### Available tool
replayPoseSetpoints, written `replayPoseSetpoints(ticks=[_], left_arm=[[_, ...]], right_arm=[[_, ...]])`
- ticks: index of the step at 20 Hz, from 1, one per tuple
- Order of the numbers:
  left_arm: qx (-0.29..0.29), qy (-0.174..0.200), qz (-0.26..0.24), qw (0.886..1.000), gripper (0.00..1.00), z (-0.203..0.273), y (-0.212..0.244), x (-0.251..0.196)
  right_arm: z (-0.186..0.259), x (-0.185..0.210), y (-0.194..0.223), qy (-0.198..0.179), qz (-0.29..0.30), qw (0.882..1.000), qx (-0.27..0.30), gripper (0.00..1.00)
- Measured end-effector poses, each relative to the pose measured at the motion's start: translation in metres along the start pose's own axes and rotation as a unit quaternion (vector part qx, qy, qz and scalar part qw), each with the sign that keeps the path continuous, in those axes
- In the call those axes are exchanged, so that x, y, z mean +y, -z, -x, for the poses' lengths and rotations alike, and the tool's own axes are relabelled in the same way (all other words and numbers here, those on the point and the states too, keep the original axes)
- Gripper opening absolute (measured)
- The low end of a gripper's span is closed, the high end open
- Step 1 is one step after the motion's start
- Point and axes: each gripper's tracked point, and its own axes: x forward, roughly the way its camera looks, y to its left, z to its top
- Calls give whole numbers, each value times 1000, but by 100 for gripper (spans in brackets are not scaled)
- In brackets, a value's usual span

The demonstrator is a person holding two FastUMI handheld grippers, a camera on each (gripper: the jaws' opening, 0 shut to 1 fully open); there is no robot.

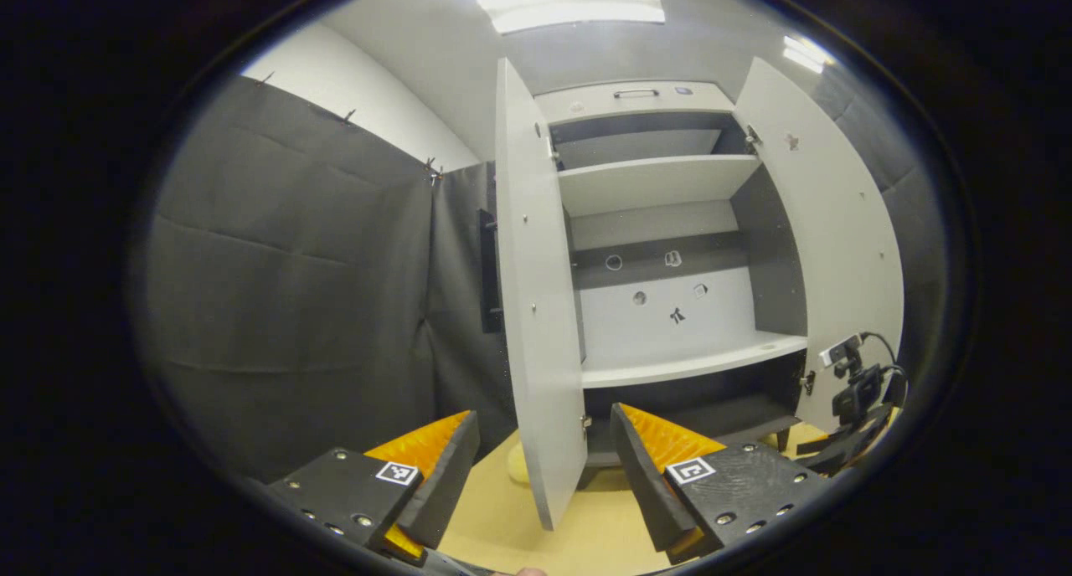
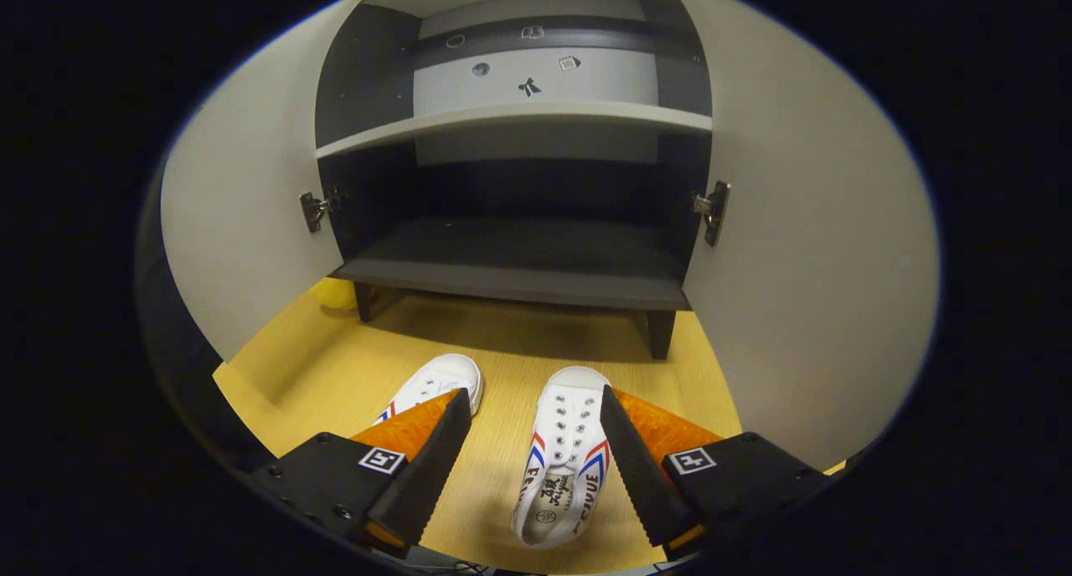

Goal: Grab one shoe with the right hand and put it into the shoe cabinet, grab the other shoe with the left hand and put it into the shoe cabinet; then close the right door with the right hand and the left door with the left hand.

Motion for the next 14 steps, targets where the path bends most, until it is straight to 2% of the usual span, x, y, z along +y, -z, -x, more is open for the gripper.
replayPoseSetpoints(ticks=[1,2,7,8,11,12,14], left_arm=[[2,-1,1,1000,90,-1,1,0],[4,-2,3,1000,97,-1,3,0],[17,-1,1,1000,97,-1,6,-1],[18,0,1,1000,97,-1,6,-1],[21,3,0,1000,97,-1,6,-1],[22,4,0,1000,97,-1,6,-2],[22,5,1,1000,97,-1,6,-2]], right_arm=[[-6,0,9,0,-3,1000,14,98],[-11,0,16,-2,-6,1000,29,98],[-35,5,54,-13,-19,995,102,97],[-39,7,60,-17,-22,993,117,87],[-48,6,73,-6,-19,989,149,67],[-51,1,75,4,-16,988,156,72],[-54,0,79,12,-17,985,170,64]])
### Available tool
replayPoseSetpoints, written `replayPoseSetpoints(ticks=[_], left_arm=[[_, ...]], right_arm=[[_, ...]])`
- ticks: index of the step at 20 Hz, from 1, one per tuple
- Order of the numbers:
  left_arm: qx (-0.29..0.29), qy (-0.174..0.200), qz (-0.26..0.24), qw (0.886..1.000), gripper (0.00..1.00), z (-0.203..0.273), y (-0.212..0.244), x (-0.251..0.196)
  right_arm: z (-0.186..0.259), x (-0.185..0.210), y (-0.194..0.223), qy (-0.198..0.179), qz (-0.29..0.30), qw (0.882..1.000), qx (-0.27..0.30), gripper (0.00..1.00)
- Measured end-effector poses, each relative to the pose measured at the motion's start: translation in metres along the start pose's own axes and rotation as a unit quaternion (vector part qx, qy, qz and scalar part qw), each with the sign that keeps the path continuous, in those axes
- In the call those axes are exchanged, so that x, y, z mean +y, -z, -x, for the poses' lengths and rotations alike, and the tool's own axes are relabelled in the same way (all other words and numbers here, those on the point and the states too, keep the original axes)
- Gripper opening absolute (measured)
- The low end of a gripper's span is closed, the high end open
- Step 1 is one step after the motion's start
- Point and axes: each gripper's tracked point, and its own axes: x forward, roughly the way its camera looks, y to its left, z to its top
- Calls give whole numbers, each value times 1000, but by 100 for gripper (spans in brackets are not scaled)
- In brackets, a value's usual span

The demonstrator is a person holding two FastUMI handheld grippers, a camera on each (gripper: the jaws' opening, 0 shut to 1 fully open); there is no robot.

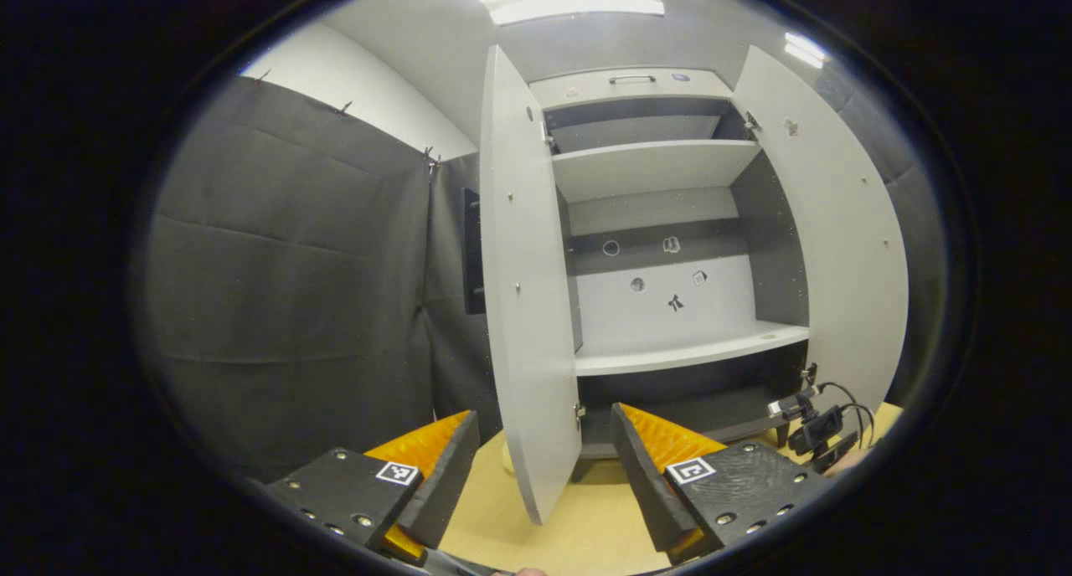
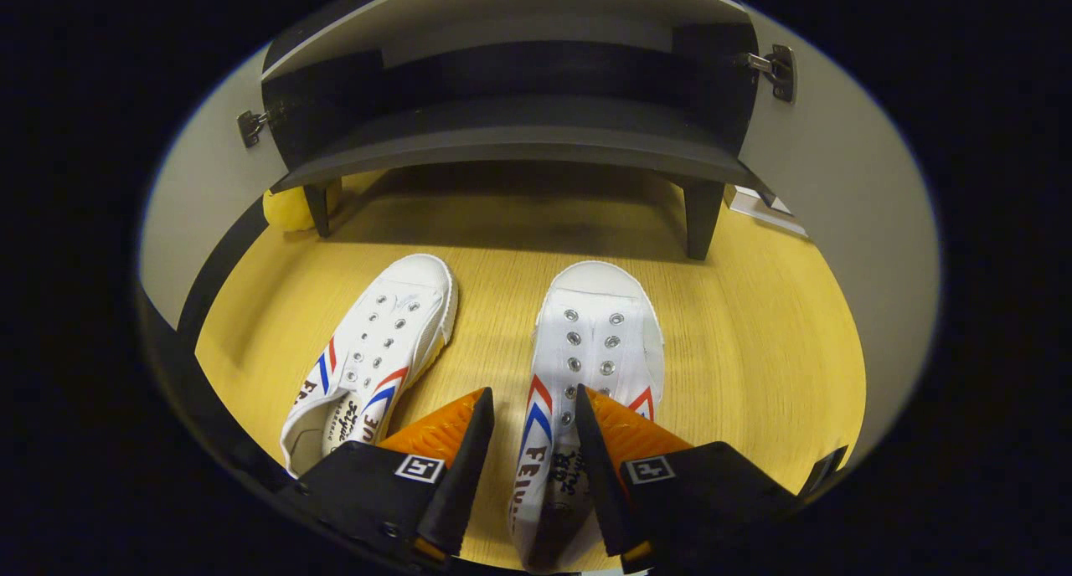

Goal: Grab one shoe with the right hand and put it into the shoe cabinet, grab the other shoe with the left hand and put it into the shoe cabinet; then close the right door with the right hand and the left door with the left hand.

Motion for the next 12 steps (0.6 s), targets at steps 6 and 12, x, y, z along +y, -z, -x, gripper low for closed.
replayPoseSetpoints(ticks=[6,12], left_arm=[[0,7,-1,1000,97,0,0,-1],[-12,25,3,1000,97,-2,-4,-4]], right_arm=[[-1,-5,-2,-2,-23,1000,7,16],[14,-11,-7,4,-25,1000,-7,2]])
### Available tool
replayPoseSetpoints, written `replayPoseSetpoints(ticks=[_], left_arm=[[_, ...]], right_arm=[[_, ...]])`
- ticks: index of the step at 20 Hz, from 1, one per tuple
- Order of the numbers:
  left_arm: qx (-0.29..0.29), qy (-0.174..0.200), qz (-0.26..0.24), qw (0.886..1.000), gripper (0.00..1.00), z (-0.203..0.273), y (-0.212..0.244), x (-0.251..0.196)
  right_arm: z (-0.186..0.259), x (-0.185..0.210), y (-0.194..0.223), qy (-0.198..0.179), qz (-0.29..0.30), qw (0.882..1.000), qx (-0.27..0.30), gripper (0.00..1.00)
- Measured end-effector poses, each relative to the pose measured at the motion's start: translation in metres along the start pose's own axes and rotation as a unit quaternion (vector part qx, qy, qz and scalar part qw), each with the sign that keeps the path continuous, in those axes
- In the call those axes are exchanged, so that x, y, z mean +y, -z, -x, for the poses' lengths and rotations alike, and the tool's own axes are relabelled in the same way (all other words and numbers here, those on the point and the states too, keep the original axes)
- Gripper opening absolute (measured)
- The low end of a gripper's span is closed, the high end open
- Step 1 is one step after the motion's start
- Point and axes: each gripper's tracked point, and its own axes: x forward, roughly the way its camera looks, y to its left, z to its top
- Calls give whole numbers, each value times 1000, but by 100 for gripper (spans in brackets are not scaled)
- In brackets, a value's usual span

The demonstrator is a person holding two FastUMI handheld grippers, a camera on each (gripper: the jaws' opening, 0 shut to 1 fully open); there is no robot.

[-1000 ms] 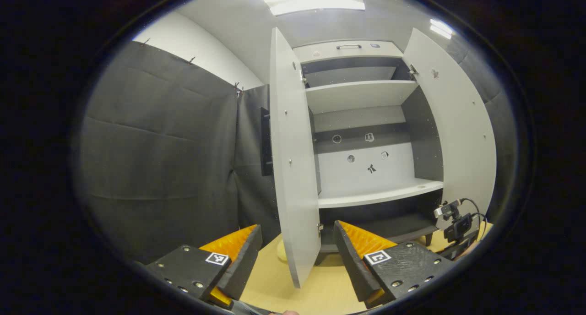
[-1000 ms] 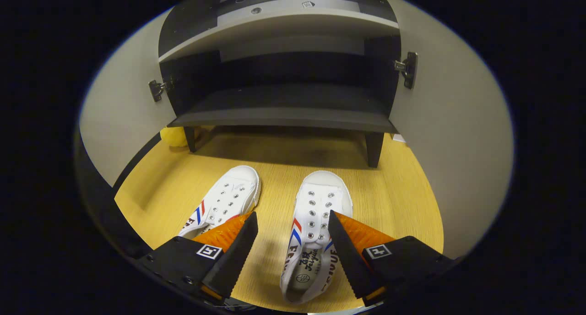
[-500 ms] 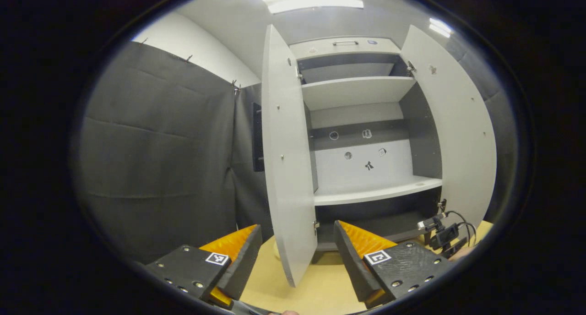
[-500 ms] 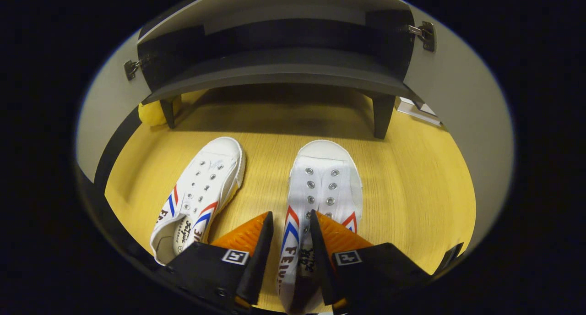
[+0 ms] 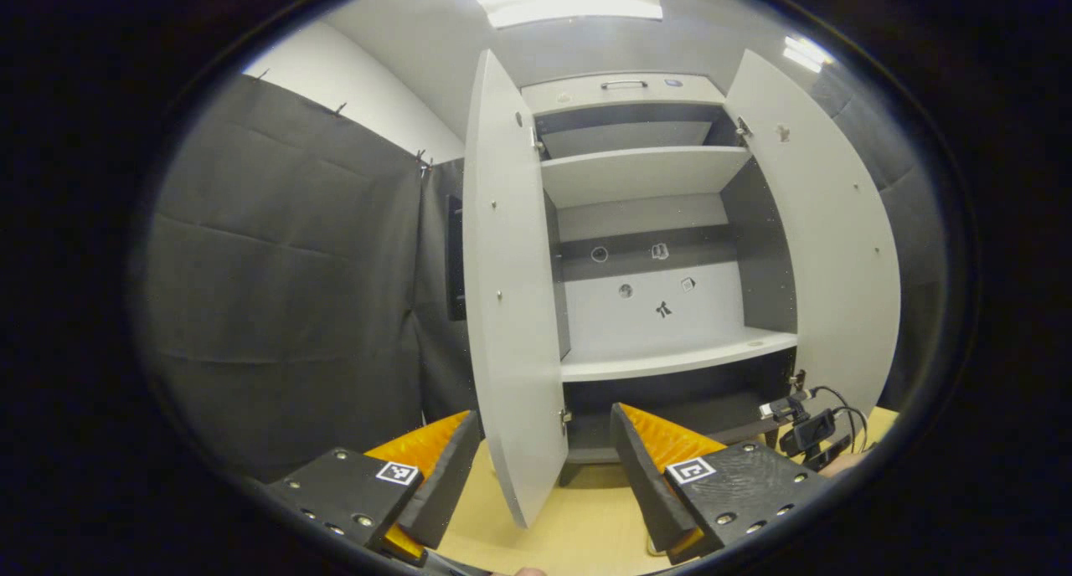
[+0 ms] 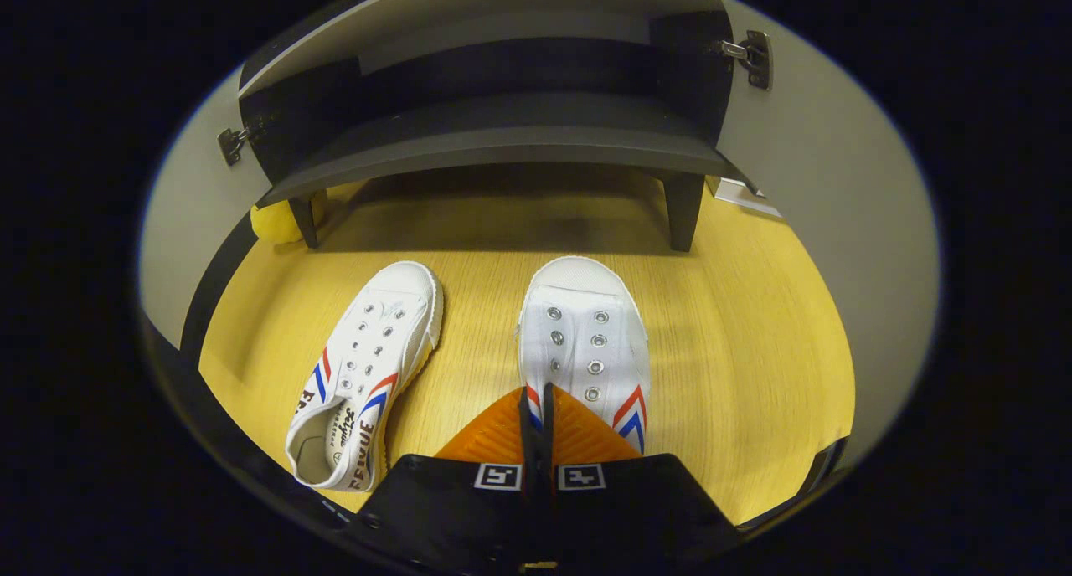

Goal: Grab one shoe with the right hand and put it into the shoe cabinet, grab the other shoe with the left hand and put it into the shoe cabinet; then close the right door with the right hand and the left door with the left hand.

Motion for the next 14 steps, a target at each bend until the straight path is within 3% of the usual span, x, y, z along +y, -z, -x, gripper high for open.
replayPoseSetpoints(ticks=[2,3,4,14], left_arm=[[-1,6,2,1000,97,0,-1,-1],[-1,10,5,1000,91,-1,-2,-2],[1,16,7,1000,97,-1,0,-3],[-7,60,15,998,97,-5,0,-11]], right_arm=[[9,-5,-5,0,-1,1000,-6,0],[13,-6,-7,-1,-2,1000,-9,2],[20,-5,-11,-5,-5,1000,-15,2],[109,20,-90,-39,10,991,-129,1]])
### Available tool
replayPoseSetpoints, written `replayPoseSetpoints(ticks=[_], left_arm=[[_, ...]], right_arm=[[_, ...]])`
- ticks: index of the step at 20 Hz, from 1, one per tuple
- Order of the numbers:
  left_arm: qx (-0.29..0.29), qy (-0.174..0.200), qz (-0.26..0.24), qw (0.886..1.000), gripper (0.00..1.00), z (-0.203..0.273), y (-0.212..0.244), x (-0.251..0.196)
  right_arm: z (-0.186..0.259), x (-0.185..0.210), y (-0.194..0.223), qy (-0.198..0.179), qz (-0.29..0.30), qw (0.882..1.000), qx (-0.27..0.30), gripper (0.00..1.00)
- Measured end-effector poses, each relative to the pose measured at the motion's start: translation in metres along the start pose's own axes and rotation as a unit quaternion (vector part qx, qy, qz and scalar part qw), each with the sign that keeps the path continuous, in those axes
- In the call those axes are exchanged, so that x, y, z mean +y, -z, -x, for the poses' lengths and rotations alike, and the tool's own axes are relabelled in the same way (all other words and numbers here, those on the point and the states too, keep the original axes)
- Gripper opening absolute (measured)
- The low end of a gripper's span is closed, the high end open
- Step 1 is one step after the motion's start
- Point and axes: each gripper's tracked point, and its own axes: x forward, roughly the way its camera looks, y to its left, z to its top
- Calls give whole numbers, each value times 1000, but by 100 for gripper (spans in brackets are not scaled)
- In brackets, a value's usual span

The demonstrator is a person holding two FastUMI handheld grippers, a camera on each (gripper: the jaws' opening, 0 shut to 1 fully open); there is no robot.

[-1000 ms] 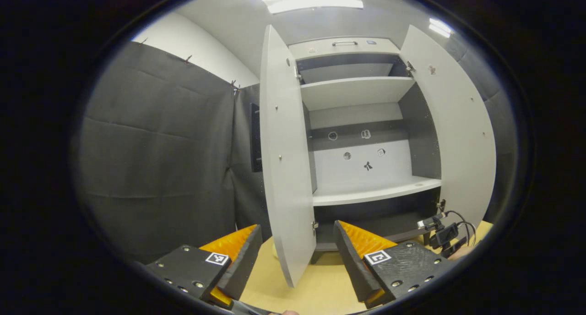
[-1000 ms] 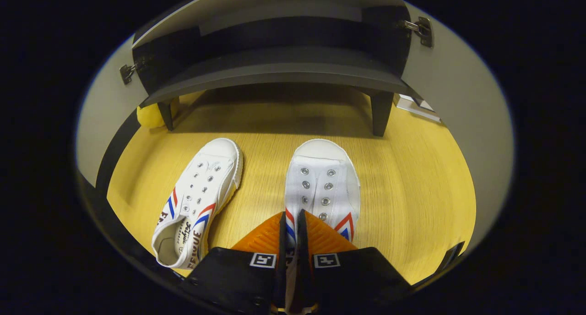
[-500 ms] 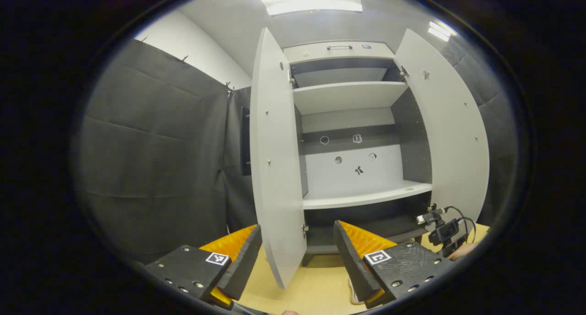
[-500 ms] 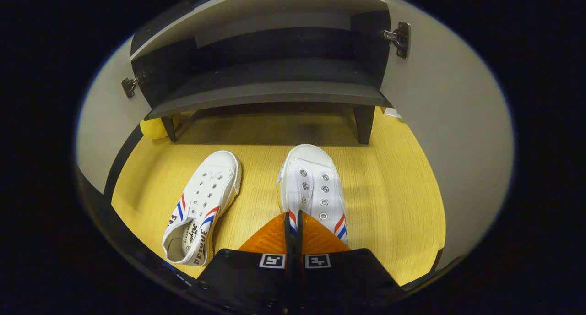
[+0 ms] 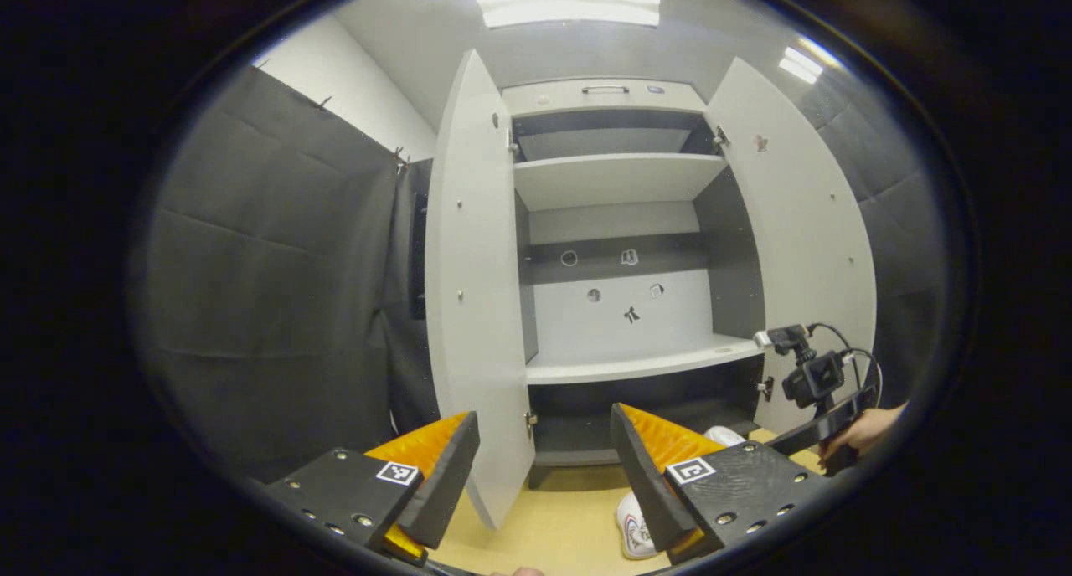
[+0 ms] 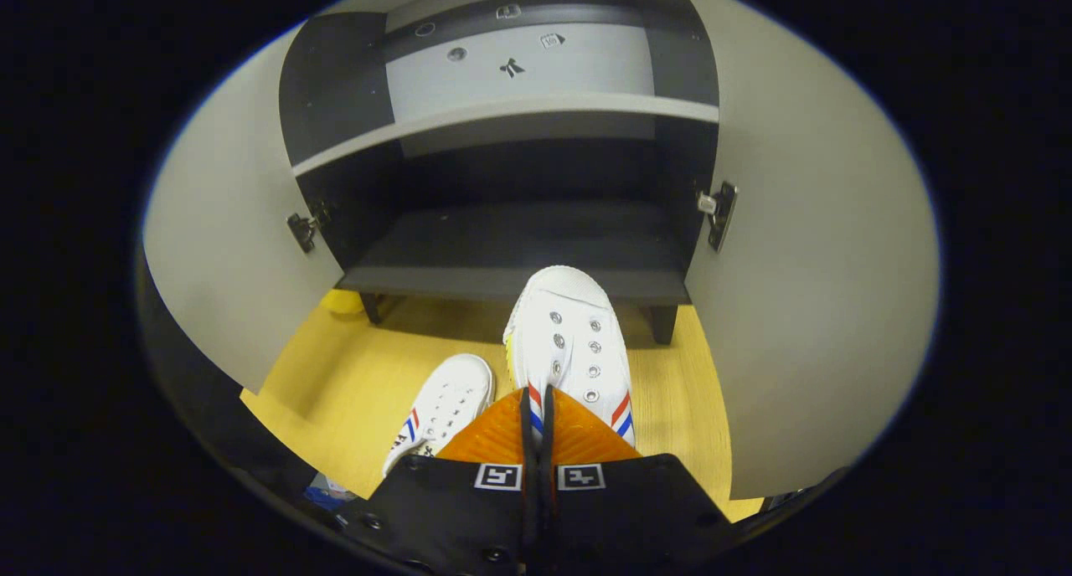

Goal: Grab one shoe with the right hand and put it into the shoe cabinet, grab the other shoe with the left hand and put it into the shoe cabinet; then close the right door with the right hand and the left door with the left hand.

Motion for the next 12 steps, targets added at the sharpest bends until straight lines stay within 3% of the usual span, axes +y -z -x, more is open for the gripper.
replayPoseSetpoints(ticks=[6,7,12], left_arm=[[-12,19,0,1000,97,-3,-1,-4],[-14,22,0,1000,91,-4,0,-4],[-17,33,4,999,91,-5,0,-7]], right_arm=[[37,15,-67,-20,-4,998,-63,2],[42,17,-78,-24,-3,997,-72,2],[65,23,-134,-44,-12,992,-118,2]])
